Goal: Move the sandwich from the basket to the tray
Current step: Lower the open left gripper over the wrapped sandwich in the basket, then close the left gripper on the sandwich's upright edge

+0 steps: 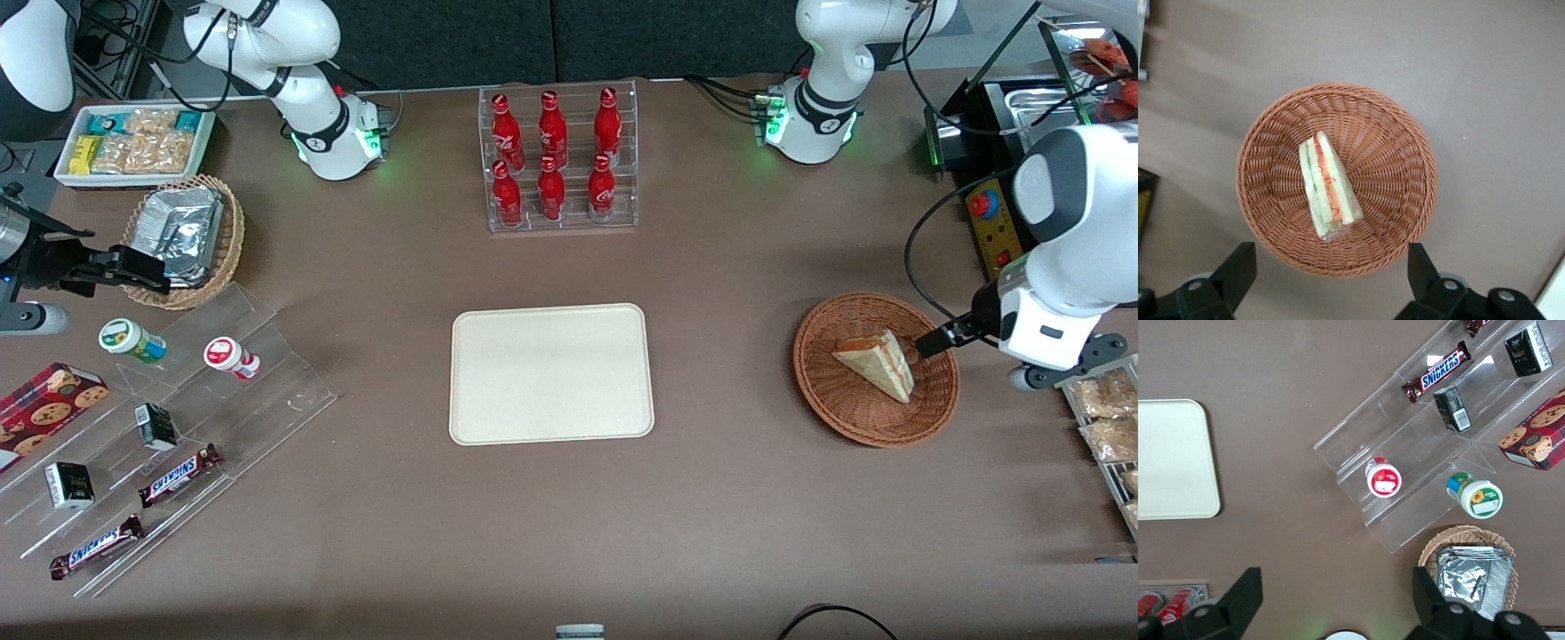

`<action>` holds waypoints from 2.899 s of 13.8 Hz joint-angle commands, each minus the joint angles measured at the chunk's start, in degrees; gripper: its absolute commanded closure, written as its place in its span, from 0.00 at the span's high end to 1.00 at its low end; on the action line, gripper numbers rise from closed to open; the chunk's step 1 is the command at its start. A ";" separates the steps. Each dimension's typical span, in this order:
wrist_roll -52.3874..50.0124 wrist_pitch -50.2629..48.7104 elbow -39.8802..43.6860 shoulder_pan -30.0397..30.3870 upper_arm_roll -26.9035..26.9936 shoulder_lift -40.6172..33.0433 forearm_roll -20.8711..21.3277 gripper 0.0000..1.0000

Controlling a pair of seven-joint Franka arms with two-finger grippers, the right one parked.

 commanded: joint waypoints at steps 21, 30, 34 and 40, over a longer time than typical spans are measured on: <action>-20.82 33.28 -24.86 1.65 -0.01 3.02 0.69 1.00; -24.95 36.64 -25.92 1.21 -0.10 4.70 0.60 0.84; -28.47 36.64 -24.87 0.95 -0.28 5.22 0.43 0.24; -30.58 24.74 -16.46 -0.28 -1.33 4.43 0.69 0.19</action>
